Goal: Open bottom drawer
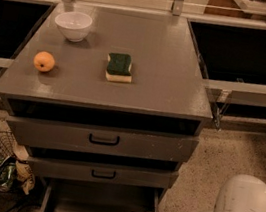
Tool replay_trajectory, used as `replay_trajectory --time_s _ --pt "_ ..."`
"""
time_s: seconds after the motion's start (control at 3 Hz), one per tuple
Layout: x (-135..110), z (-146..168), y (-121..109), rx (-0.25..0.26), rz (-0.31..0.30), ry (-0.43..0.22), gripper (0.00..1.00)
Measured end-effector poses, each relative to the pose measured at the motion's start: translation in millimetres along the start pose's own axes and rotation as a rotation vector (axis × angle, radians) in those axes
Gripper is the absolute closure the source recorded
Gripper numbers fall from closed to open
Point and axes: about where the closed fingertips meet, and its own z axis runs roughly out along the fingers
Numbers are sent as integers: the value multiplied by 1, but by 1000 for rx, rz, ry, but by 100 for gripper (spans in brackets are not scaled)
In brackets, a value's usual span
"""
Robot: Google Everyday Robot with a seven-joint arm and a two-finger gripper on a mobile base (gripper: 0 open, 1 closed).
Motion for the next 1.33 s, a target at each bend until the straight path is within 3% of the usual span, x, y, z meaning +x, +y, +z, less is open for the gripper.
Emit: replay_trajectory --time_s 0.67,1.33 --pt "18 0 -37 64 31 25 0" --pt "21 5 -38 53 32 41 0"
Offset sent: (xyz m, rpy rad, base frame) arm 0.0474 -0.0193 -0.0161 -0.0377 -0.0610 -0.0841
